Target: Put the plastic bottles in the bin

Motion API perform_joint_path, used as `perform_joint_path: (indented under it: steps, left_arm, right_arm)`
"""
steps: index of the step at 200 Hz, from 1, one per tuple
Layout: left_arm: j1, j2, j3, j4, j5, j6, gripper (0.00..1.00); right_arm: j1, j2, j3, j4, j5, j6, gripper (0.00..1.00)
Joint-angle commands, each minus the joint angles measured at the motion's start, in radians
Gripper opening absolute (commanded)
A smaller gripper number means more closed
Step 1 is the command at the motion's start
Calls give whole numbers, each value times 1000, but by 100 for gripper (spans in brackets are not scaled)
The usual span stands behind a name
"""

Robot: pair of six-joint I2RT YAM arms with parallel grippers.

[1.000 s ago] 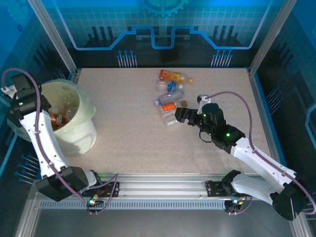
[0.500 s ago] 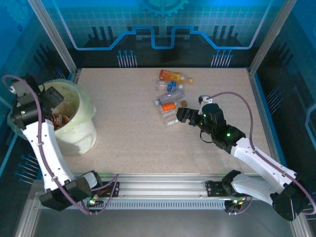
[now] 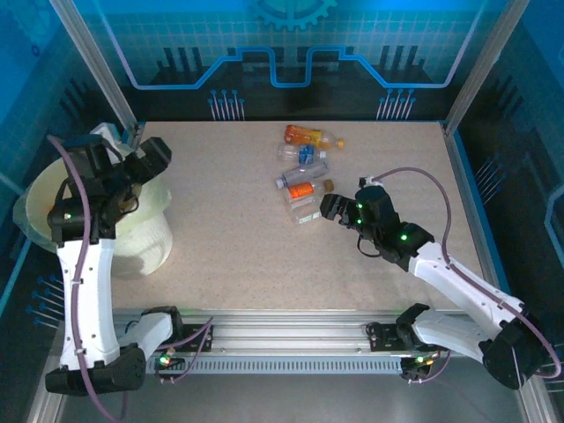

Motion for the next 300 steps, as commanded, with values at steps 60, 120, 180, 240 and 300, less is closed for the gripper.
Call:
perform_joint_path:
  steps: [60,120,180,240,300]
  left_arm:
    - [-413,96,-116,223,-15,-25,99]
    - [-598,322,-139,377,3,10,99]
    - [-621,567,-113,463,116,94,99]
    - [-711,775,-37,514,117,303,99]
    - [-875,939,52,520,-65,460,99]
  right_arm:
    - [-7,65,64,-71,45,70,100]
    - [-12,35,56,-101,39,47,100]
    - [-38,-74,7,-152,61,38,100]
    - [-69,-183,-38,-185,75,53,100]
    - [-85,-237,-55,-227,92,66,100]
